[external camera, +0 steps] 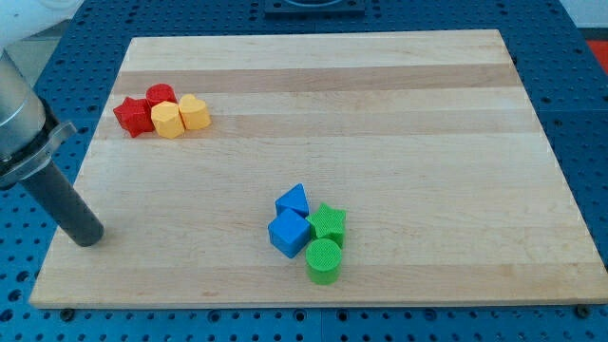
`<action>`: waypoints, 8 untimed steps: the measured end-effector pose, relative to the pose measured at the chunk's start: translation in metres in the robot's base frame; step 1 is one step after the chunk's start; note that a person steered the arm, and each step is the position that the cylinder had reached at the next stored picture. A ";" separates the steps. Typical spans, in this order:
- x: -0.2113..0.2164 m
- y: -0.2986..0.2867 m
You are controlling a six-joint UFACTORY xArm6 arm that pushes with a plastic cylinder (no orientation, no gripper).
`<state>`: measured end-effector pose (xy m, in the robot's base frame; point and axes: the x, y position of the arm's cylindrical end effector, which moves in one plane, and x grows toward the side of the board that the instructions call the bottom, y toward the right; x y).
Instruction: Place your arm vertically below the red star
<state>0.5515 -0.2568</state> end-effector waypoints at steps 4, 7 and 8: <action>-0.014 -0.001; -0.015 -0.001; -0.016 -0.001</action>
<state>0.5353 -0.2580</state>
